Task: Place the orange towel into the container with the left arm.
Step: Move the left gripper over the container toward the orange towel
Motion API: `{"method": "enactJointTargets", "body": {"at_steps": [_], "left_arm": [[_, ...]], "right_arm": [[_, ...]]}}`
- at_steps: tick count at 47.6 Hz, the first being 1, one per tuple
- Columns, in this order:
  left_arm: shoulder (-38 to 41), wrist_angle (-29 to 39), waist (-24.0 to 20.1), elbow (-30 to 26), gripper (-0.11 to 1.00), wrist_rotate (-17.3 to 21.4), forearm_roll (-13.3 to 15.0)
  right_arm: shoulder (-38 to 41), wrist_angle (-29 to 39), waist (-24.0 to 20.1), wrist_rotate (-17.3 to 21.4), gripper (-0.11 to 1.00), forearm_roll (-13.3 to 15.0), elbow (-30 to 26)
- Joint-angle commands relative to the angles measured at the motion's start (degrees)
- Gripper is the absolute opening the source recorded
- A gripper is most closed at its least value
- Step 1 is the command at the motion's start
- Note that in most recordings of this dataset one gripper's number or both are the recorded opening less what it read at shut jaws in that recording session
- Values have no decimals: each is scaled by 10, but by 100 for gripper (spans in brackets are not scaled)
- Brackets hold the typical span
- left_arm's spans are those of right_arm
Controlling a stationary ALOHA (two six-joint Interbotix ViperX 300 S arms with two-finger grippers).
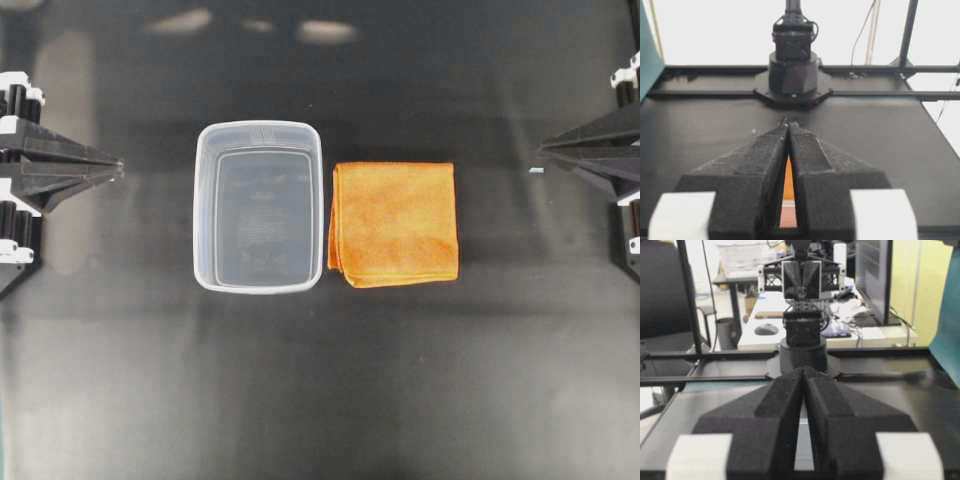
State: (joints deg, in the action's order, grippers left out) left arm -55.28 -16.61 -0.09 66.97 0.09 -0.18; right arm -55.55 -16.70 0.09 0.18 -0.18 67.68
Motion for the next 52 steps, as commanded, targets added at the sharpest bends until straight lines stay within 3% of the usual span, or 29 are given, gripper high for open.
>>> {"method": "enactJointTargets", "body": {"at_steps": [1, 11, 29, 34, 38, 42, 46, 49, 52], "left_arm": [[19, 6, 11, -33, 6, -16, -23], [67, 47, 11, -89, 0, -43, -23], [224, 240, 8, -260, 0, -46, -23], [277, 280, 5, -306, 1, -47, -23], [320, 313, 4, -341, 3, -46, -23], [366, 350, 1, -384, 17, -40, -24], [406, 378, -4, -424, 41, -39, -23], [439, 398, -7, -454, 60, -38, -24], [473, 421, -10, -485, 76, -38, -23]], "right_arm": [[5, -8, -3, 4, 1, -2, -11], [6, -10, 0, 4, 1, -6, -9], [4, -1, 1, 4, 2, -9, -7], [2, 7, 6, 9, 11, -15, -2], [-1, 11, 6, 21, 29, -19, -1], [-4, 14, 6, 36, 52, -19, -1], [-11, 19, 6, 48, 71, -19, 0], [-17, 30, 6, 50, 78, -19, 0], [-25, 45, 7, 49, 78, -18, 0]]}}
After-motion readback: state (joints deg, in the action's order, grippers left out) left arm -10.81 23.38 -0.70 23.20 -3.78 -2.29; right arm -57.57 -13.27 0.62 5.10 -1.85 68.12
